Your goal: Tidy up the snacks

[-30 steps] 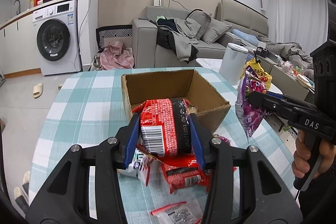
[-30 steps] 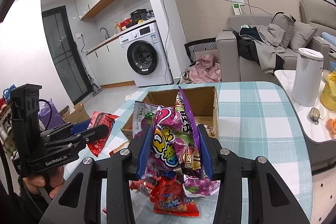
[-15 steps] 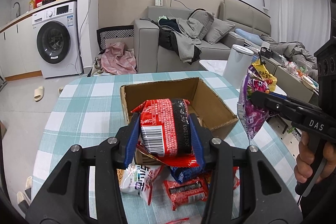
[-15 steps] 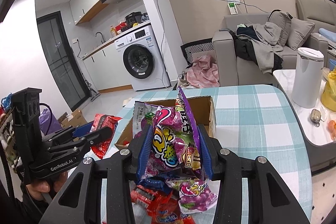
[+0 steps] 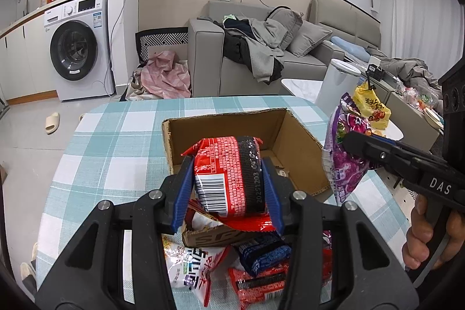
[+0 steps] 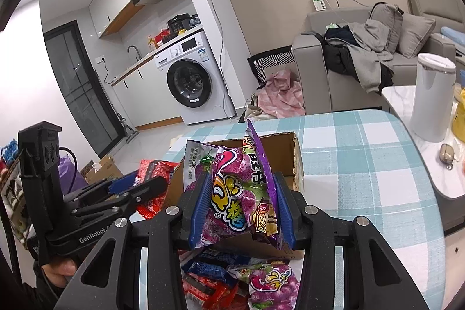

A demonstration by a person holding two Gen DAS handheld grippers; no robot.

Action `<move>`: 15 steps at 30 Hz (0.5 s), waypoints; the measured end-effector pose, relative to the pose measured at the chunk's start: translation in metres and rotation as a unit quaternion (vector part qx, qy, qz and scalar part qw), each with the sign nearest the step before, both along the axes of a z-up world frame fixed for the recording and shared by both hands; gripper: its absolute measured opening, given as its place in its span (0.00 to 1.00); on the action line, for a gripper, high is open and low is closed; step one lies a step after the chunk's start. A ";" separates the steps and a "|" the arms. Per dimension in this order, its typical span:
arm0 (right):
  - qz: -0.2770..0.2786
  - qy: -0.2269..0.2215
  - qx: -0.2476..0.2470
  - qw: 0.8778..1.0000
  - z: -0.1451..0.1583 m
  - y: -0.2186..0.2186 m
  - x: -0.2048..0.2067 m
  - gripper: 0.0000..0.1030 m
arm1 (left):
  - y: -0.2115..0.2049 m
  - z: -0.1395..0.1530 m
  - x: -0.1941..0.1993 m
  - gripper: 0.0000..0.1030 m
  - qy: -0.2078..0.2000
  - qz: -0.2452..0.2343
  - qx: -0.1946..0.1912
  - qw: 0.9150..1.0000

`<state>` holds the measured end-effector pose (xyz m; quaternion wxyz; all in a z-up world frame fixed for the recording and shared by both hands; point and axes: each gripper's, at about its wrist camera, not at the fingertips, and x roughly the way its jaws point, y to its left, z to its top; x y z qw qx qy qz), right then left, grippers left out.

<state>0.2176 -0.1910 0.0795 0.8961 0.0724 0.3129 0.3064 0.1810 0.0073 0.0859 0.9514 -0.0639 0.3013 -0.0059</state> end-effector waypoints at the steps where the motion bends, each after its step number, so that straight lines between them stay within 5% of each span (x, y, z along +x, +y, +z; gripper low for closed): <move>1: -0.001 0.002 0.001 1.000 -0.001 0.000 0.003 0.42 | 0.000 -0.002 0.003 0.41 0.001 0.000 -0.001 1.000; 15: -0.019 0.022 -0.001 1.000 -0.019 0.009 0.026 0.42 | -0.003 -0.025 0.034 0.41 0.018 0.000 0.000 1.000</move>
